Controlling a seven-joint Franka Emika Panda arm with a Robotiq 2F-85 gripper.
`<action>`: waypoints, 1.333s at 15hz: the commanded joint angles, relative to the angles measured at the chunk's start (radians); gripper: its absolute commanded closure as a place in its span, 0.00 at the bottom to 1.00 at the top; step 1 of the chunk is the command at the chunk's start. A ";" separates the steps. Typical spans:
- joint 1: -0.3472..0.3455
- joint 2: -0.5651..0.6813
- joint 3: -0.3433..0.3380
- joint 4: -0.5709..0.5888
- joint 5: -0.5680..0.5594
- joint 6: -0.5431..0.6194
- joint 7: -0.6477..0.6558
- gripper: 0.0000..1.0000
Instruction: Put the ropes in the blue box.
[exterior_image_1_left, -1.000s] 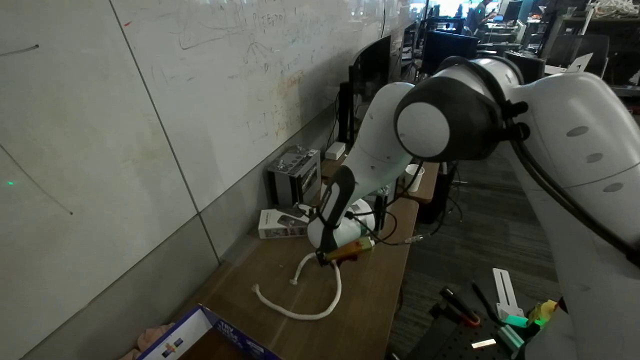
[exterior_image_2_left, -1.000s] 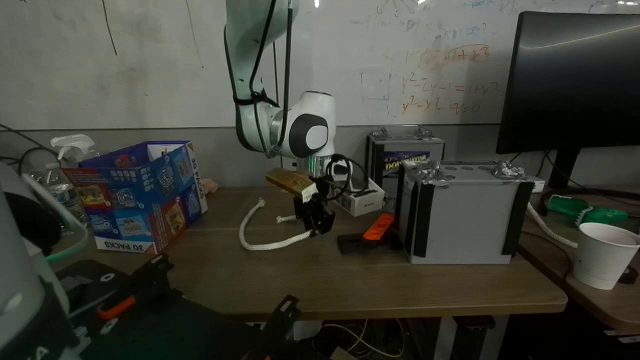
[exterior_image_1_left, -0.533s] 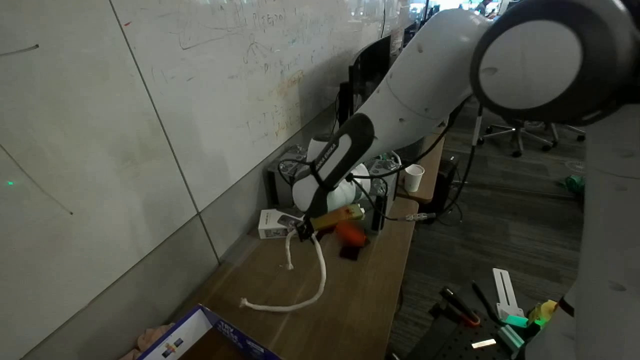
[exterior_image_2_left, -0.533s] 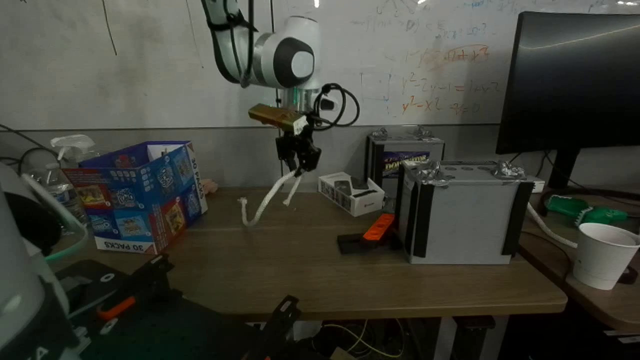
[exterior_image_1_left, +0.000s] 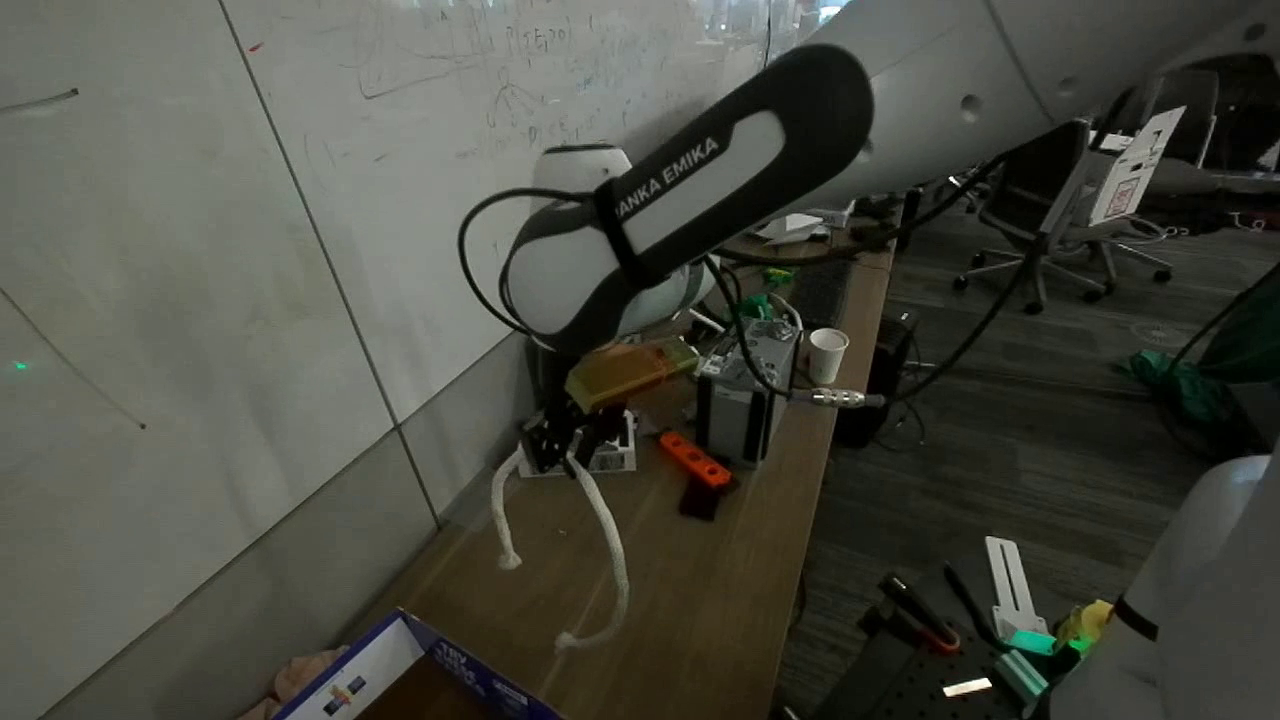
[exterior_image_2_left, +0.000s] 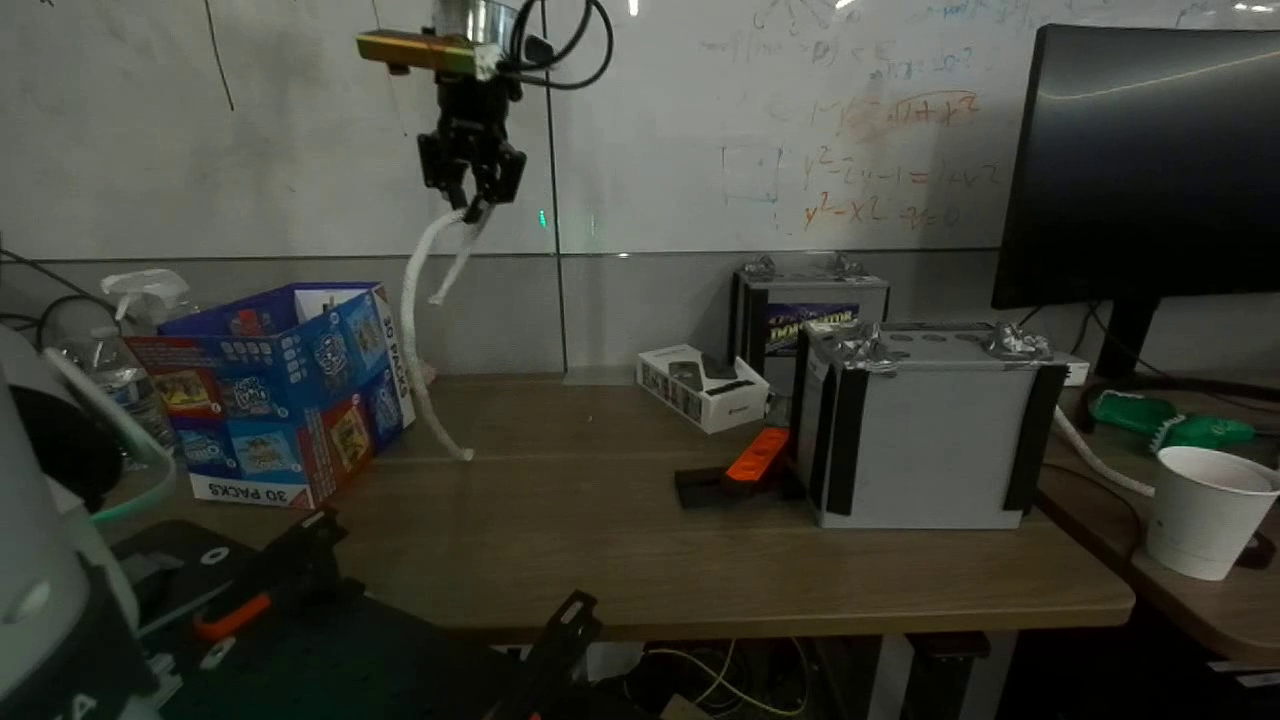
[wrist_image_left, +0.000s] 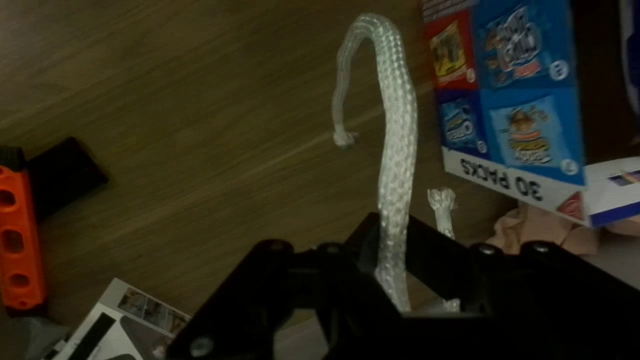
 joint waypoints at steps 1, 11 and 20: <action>0.064 -0.110 0.055 0.058 -0.048 -0.146 0.089 0.94; 0.159 -0.106 0.227 0.433 -0.219 -0.408 0.416 0.94; 0.202 -0.035 0.286 0.667 -0.386 -0.560 0.603 0.94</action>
